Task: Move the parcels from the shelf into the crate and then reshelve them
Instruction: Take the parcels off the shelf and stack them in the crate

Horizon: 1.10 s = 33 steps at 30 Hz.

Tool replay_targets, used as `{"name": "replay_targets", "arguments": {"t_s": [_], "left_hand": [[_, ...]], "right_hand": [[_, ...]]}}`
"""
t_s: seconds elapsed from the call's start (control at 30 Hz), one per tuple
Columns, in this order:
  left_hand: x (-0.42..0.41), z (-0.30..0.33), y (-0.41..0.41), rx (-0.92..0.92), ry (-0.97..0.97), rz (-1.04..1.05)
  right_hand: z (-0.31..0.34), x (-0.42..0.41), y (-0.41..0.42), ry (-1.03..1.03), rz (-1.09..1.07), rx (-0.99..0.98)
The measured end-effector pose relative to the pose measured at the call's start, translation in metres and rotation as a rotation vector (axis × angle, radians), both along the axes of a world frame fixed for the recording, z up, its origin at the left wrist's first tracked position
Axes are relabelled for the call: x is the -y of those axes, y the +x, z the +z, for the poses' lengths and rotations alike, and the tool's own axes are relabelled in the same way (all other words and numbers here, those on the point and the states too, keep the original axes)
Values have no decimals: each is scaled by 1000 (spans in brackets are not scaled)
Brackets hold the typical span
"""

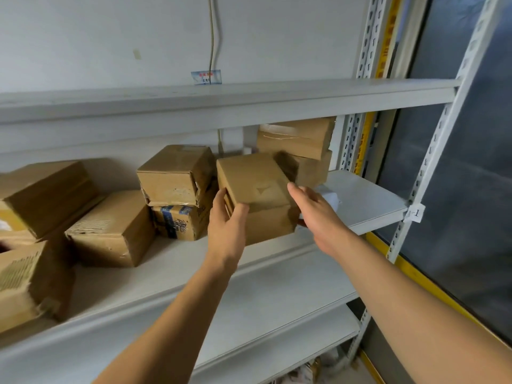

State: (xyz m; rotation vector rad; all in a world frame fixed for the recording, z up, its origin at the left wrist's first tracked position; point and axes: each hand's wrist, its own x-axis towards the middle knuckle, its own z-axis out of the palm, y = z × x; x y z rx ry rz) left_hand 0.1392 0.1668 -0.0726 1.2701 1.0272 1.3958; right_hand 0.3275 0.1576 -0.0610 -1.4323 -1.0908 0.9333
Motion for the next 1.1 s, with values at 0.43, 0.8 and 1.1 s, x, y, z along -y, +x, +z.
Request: {"name": "replay_targets", "arguments": {"t_s": [0.43, 0.8, 1.1], "left_hand": [[141, -94, 104, -222, 94, -402], [242, -199, 261, -491, -84, -946], [324, -321, 339, -683, -292, -1357]], "right_hand": [[-109, 204, 122, -117, -88, -247], [-215, 399, 192, -153, -644, -357], [-318, 521, 199, -267, -984, -538]]}}
